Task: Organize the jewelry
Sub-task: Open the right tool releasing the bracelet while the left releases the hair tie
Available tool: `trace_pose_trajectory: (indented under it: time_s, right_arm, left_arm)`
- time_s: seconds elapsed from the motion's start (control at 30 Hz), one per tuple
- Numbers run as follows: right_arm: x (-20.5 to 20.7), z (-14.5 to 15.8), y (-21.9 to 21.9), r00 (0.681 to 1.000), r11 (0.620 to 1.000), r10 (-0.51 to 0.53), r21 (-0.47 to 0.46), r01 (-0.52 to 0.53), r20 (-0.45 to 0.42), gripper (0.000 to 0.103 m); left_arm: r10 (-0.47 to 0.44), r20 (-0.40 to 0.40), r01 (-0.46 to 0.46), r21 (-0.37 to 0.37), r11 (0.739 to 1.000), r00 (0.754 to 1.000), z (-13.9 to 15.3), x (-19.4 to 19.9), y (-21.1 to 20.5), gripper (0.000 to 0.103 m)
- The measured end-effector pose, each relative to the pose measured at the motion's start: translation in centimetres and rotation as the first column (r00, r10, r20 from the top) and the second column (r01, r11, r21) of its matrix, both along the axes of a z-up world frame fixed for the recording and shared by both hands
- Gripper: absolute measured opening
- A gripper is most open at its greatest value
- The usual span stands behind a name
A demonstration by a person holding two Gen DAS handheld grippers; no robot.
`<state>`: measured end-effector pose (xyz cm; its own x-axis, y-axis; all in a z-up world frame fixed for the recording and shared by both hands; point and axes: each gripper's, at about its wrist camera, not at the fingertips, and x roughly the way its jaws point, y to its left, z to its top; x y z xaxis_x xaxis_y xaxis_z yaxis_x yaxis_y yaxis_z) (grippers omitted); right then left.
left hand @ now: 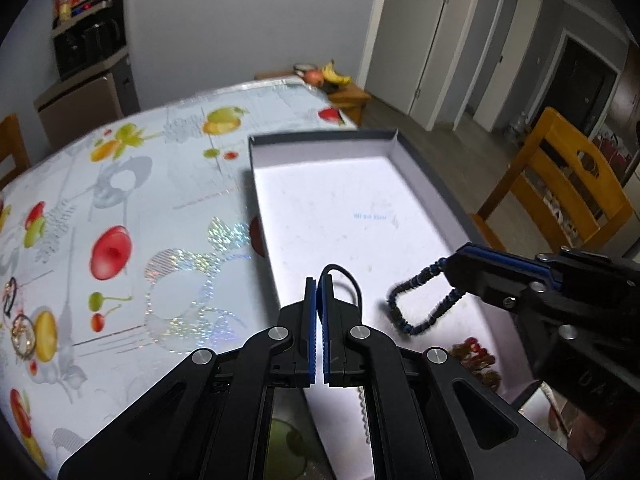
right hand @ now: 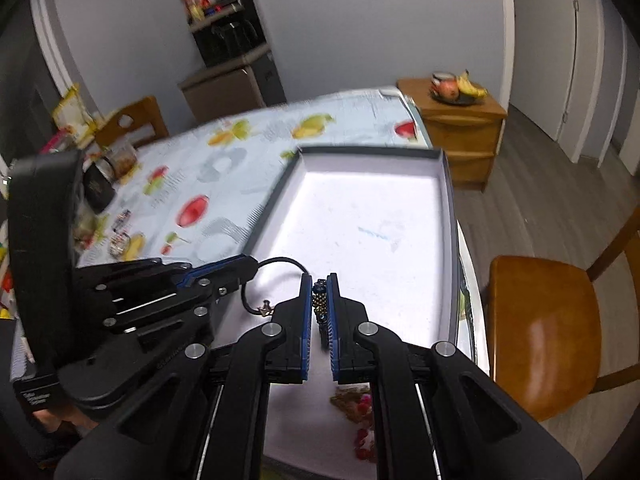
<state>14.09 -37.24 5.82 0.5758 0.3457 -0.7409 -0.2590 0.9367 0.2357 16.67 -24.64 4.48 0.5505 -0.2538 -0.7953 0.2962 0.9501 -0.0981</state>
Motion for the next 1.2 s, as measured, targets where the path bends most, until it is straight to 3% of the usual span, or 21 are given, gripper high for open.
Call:
trace_pose_trajectory:
  time_s: [0.5,0.57,0.8,0.83,0.9,1.03,1.07,1.1,1.17,1.2]
  right_arm:
    - [0.1,-3.0,-3.1,0.992,0.992,-0.108,-0.068,0.103,-0.064,0.007]
    - [-0.1,-3.0,-3.3,0.991,0.991,-0.117,-0.073,0.113,-0.063,0.008]
    - [-0.6,-2.2,-3.5,0.990,0.989,-0.129,-0.080,0.124,-0.051,0.009]
    - [-0.7,-2.1,-3.5,0.990,0.989,-0.130,-0.081,0.126,-0.047,0.011]
    - [-0.9,-1.7,-3.6,0.990,0.988,-0.134,-0.081,0.131,-0.036,0.026]
    - [-1.3,-1.1,-3.7,0.990,0.988,-0.138,-0.072,0.136,-0.018,0.031]
    - [-1.5,-1.0,-3.7,0.990,0.989,-0.137,-0.065,0.136,-0.014,0.036]
    - [-1.6,-0.8,-3.7,0.991,0.990,-0.134,-0.056,0.133,-0.012,0.048]
    - [-1.8,-0.6,-3.6,0.993,0.992,-0.121,-0.036,0.120,-0.008,0.061]
    - [-1.9,-0.4,-3.5,0.994,0.993,-0.113,-0.024,0.113,-0.006,0.064]
  left_arm:
    - [-0.028,-0.035,0.033,0.125,0.992,0.999,-1.9,0.8,-2.0,0.003]
    - [-0.032,-0.036,0.036,0.120,0.992,0.999,-1.8,0.8,-2.1,0.015]
    - [-0.047,-0.017,0.049,0.135,0.990,0.999,-1.0,0.2,-2.7,0.028]
    - [-0.044,-0.013,0.046,0.140,0.989,0.999,-0.8,0.0,-2.7,0.031]
    - [-0.037,-0.001,0.036,0.148,0.988,0.999,-0.3,-0.3,-2.4,0.038]
    - [-0.052,0.008,0.050,0.151,0.987,0.999,0.5,-1.1,-2.2,0.046]
    - [-0.042,0.019,0.038,0.174,0.984,0.999,0.7,-1.5,-2.1,0.059]
    - [-0.034,0.025,0.028,0.184,0.983,0.999,0.9,-1.7,-2.1,0.063]
    - [-0.012,0.020,0.007,0.196,0.981,1.000,1.2,-2.4,-1.6,0.067]
    - [0.005,0.010,-0.007,0.206,0.979,1.000,1.2,-2.8,-1.3,0.069]
